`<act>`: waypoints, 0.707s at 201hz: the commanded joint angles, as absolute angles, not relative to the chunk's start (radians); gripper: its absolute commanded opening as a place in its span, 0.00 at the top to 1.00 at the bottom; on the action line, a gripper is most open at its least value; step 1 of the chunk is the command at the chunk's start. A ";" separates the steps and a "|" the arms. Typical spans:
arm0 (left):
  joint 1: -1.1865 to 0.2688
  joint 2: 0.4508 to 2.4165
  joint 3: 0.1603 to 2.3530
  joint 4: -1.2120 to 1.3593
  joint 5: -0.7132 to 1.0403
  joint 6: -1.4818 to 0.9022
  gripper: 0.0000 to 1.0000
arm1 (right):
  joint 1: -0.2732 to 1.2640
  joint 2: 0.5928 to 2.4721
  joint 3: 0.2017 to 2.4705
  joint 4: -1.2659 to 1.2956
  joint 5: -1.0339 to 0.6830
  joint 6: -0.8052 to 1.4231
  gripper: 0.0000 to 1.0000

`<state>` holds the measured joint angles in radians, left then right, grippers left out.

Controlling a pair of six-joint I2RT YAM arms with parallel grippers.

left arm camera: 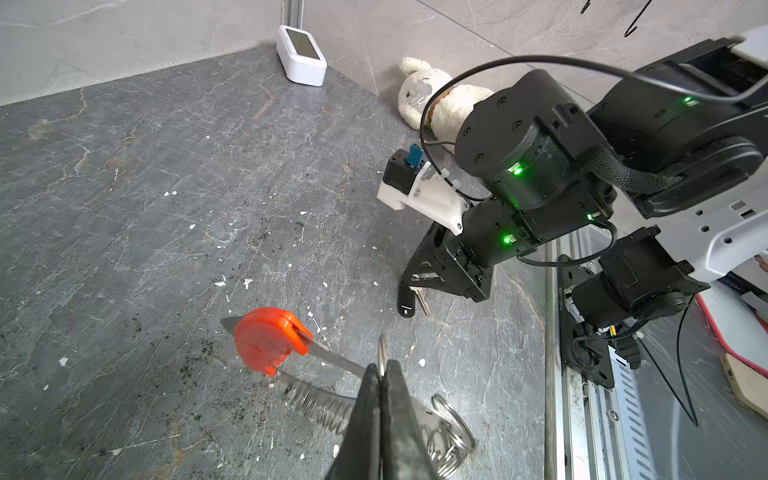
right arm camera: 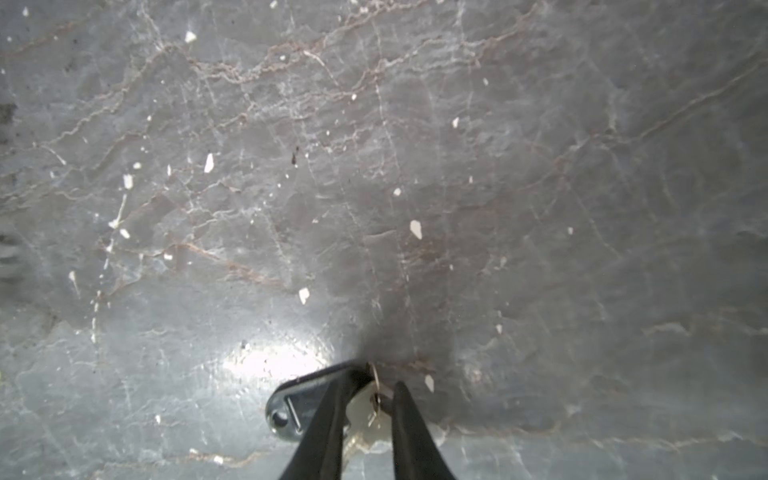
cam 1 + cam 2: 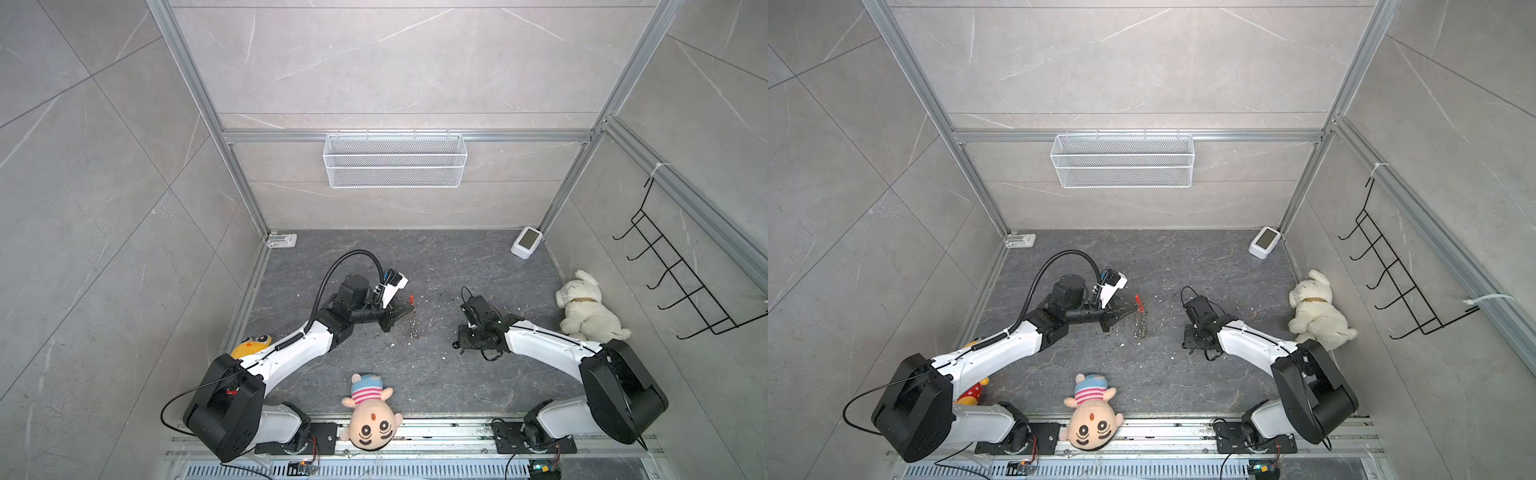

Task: Put the keys on the keyring
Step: 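Lift the key and carry it to the disc's split ring with the right gripper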

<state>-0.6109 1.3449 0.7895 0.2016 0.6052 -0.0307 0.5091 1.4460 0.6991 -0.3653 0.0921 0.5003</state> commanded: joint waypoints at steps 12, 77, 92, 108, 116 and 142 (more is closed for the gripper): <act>-0.612 1.328 0.848 0.215 0.634 -0.010 1.00 | 0.505 1.468 0.729 -0.364 0.074 0.482 0.81; -0.612 1.331 0.859 0.207 0.643 -0.008 1.00 | 0.505 1.489 0.727 -0.374 0.086 0.480 0.83; -0.613 1.330 0.859 0.206 0.646 -0.008 1.00 | 0.506 1.498 0.732 -0.376 0.087 0.477 0.88; -0.613 1.326 0.858 0.207 0.645 -0.006 1.00 | 0.505 1.498 0.733 -0.377 0.087 0.472 1.00; -0.613 1.325 0.854 0.211 0.644 -0.006 1.00 | 0.505 1.487 0.733 -0.379 0.087 0.465 1.00; -0.613 1.311 0.828 0.251 0.653 0.023 1.00 | 0.504 1.366 0.723 -0.371 0.063 0.420 1.00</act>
